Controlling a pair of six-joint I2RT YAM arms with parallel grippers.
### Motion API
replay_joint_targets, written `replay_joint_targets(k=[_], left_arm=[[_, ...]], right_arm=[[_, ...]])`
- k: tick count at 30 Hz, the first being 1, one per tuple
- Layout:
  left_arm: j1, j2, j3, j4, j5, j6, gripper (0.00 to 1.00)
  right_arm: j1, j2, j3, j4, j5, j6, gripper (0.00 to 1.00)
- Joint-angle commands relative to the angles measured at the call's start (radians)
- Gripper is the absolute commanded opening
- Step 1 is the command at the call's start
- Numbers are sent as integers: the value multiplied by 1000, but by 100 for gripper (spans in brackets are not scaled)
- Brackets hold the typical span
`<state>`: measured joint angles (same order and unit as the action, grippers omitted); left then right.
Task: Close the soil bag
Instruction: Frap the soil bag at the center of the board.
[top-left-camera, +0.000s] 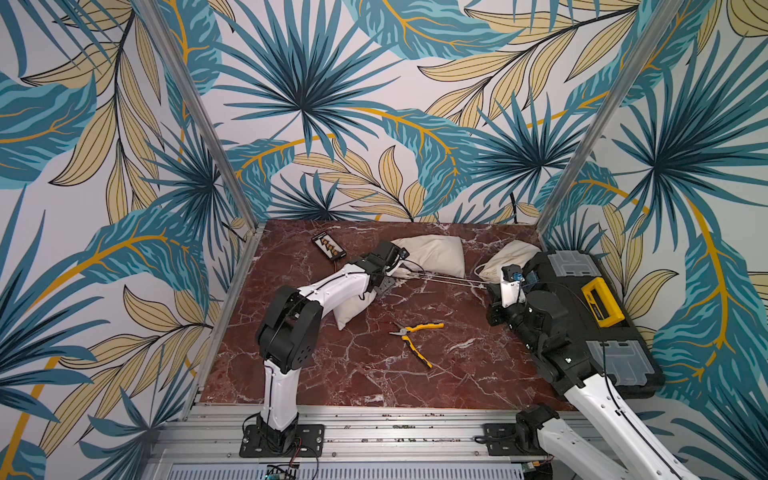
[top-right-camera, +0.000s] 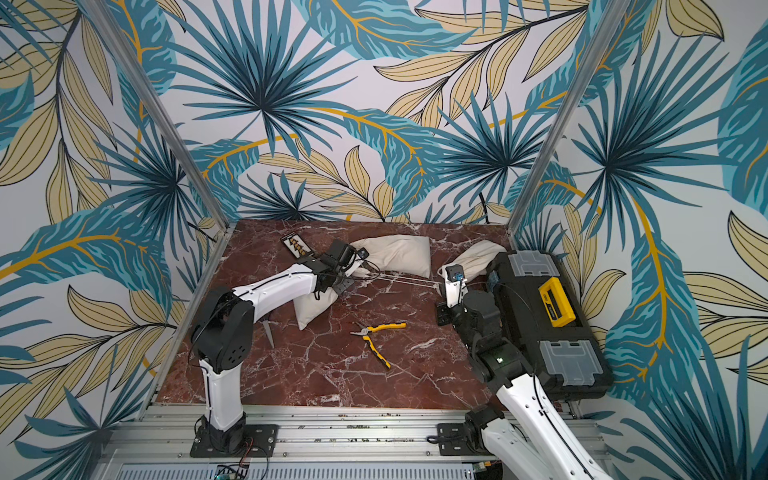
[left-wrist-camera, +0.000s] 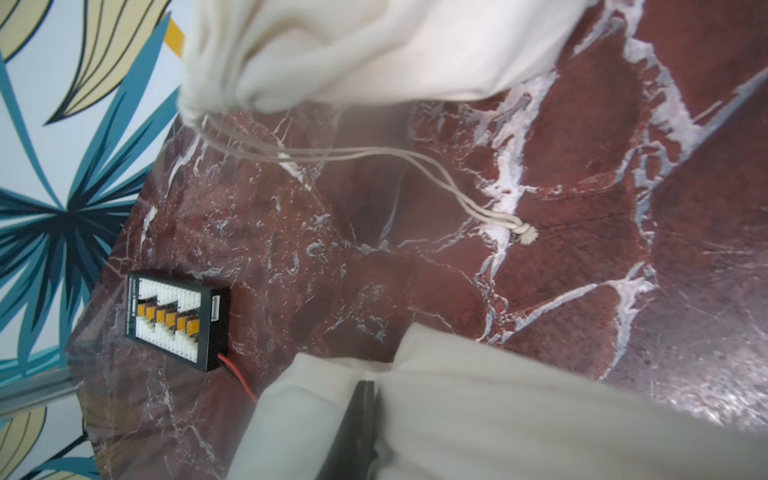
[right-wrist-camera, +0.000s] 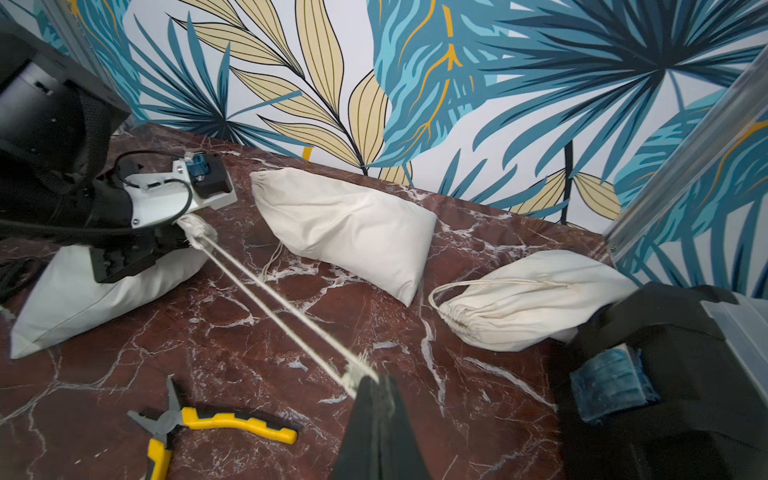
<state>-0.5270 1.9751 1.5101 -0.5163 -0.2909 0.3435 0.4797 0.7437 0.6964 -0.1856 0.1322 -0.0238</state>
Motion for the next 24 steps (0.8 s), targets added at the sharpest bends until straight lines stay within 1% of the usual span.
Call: replay_joint_targets(k=[1, 3, 4, 5, 7, 8, 10, 12, 13, 15, 17, 18, 20, 24], left_arm=[[286, 8, -61, -245, -420, -161, 13], [320, -33, -93, -223, -403, -178, 13], [320, -53, -103, -210, -372, -175, 14], [302, -69, -118, -183, -333, -153, 14], [228, -113, -176, -88, -266, -83, 17], [186, -139, -203, -33, -218, -52, 20], [120, -190, -250, 51, -67, -12, 26], [63, -232, -287, 115, 101, 29, 35], [40, -252, -299, 138, 153, 47, 39], [-1, -270, -298, 153, 268, 76, 48], [-43, -277, -282, 172, 337, 95, 55], [-62, -273, -272, 176, 376, 109, 57], [-98, -264, -251, 196, 416, 127, 61], [-139, -215, -181, 178, 518, 162, 64]], right_arm=[[-133, -57, 7, 112, 297, 36, 0], [-157, -27, -6, 130, 236, 47, 0], [-159, -4, -16, 150, 175, 48, 0], [-160, 22, -25, 173, 99, 51, 0], [-160, 98, -35, 217, -42, 68, 0], [-159, 129, -35, 241, -126, 74, 0], [-158, 199, -35, 288, -227, 85, 0], [-154, 233, -41, 335, -299, 86, 0], [-152, 243, -43, 353, -331, 81, 0], [-149, 260, -38, 361, -372, 67, 0], [-146, 272, -34, 354, -381, 58, 0], [-144, 274, -34, 352, -379, 54, 0], [-144, 272, -40, 349, -382, 50, 0], [-144, 261, -44, 343, -384, 49, 0]])
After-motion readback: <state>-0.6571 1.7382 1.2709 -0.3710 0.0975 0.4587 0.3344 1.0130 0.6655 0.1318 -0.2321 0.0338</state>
